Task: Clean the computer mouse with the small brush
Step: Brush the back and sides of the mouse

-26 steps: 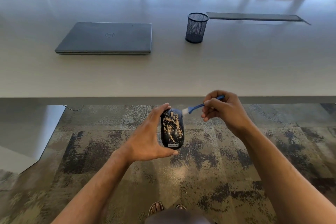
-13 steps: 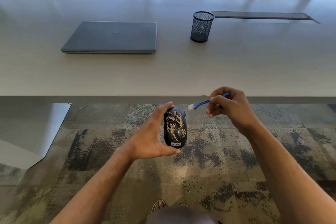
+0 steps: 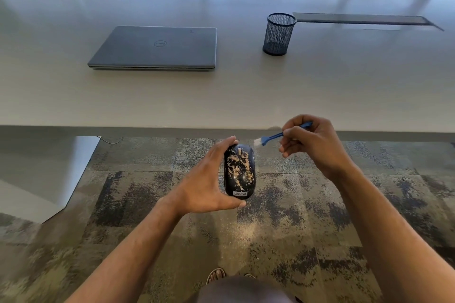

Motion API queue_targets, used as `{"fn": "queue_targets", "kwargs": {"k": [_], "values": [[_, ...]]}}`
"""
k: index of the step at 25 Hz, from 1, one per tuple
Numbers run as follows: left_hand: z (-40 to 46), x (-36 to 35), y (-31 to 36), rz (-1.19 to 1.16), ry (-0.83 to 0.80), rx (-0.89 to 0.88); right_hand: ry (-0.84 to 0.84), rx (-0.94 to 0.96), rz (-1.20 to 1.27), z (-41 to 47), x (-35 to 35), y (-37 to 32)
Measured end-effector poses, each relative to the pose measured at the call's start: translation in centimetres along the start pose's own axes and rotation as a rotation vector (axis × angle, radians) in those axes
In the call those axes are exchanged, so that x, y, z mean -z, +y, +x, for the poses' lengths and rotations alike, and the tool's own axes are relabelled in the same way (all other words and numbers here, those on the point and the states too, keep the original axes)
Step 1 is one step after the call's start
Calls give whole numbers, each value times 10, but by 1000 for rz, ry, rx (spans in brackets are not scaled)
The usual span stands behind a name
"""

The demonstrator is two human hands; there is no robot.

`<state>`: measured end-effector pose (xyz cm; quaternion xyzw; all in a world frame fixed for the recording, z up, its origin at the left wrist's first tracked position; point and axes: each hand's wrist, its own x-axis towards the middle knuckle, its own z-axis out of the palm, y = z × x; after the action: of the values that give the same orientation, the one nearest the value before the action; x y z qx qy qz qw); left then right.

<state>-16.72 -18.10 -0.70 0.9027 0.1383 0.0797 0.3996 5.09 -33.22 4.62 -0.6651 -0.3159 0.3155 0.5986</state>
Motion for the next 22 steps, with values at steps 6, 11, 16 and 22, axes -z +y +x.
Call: {"fn": "queue_targets", "kwargs": {"k": [6, 11, 16, 22], "values": [[7, -2, 1, -11, -5, -1, -56, 18, 15, -5, -10, 0], [10, -4, -1, -9, 5, -1, 10, 37, 13, -8, 5, -3], [14, -5, 3, -13, 12, -10, -29, 56, 14, -12, -7, 2], [16, -5, 3, 2, 20, -2, 23, 65, 35, -13, 5, 0]]}}
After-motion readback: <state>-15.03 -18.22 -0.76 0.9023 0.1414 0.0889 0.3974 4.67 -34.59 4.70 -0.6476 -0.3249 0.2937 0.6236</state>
